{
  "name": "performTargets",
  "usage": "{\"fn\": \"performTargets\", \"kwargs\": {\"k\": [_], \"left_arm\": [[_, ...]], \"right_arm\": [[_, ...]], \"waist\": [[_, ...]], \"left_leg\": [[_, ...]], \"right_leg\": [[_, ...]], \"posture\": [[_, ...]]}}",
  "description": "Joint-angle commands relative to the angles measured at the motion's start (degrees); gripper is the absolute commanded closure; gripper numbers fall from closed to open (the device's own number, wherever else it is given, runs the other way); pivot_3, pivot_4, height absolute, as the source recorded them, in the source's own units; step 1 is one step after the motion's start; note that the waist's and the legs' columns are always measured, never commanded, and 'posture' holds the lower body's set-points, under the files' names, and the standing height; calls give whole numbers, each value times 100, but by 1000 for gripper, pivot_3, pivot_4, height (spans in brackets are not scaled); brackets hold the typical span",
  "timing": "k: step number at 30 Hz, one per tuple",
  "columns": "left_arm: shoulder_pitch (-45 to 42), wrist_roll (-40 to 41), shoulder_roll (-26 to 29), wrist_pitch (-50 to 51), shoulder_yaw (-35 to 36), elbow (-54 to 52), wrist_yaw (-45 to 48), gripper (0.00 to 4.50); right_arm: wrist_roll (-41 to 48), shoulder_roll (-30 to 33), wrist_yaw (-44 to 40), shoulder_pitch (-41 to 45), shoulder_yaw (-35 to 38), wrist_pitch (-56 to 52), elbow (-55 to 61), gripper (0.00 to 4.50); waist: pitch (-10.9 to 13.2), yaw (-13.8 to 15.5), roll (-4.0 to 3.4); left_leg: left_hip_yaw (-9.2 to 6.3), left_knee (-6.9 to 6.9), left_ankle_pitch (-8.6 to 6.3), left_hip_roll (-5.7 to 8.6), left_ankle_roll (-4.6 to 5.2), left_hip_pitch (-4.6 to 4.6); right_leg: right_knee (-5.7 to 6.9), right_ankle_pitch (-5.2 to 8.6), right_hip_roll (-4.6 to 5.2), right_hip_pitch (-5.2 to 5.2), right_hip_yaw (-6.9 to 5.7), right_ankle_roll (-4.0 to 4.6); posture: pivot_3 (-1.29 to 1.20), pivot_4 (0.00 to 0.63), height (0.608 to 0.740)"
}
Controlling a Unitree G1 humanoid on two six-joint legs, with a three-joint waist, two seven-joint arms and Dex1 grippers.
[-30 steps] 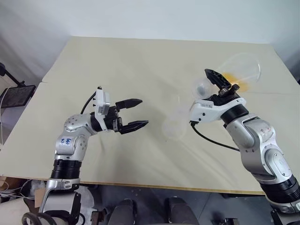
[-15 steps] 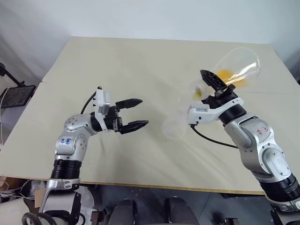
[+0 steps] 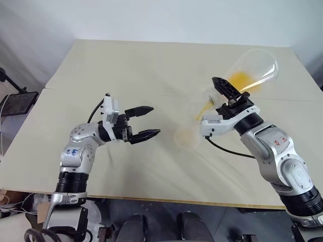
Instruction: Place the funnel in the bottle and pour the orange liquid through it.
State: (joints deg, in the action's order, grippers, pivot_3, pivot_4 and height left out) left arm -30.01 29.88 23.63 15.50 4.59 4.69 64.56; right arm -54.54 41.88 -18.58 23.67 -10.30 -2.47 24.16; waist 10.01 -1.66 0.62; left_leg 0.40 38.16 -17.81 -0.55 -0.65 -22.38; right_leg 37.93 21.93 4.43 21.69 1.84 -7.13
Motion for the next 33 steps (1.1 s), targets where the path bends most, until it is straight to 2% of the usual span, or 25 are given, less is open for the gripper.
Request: {"fn": "performTargets", "kwargs": {"k": [1, 33], "left_arm": [[21, 139, -10, -68, 24, -229, 7, 0], [96, 211, -27, -47, 59, -340, -65, 0]], "right_arm": [[-57, 15, 52, 153, 351, 7, 102, 2008], [-369, -8, 107, 138, 380, 420, -37, 2008]], "waist": [[0, 1, 0], [0, -2, 0]], "left_leg": [[0, 0, 0, 0, 0, 0], [2, 0, 0, 0, 0, 2]], "right_leg": [[0, 0, 0, 0, 0, 0], [2, 0, -1, 0, 1, 0]], "posture": [[0, 150, 740], [0, 150, 740]]}}
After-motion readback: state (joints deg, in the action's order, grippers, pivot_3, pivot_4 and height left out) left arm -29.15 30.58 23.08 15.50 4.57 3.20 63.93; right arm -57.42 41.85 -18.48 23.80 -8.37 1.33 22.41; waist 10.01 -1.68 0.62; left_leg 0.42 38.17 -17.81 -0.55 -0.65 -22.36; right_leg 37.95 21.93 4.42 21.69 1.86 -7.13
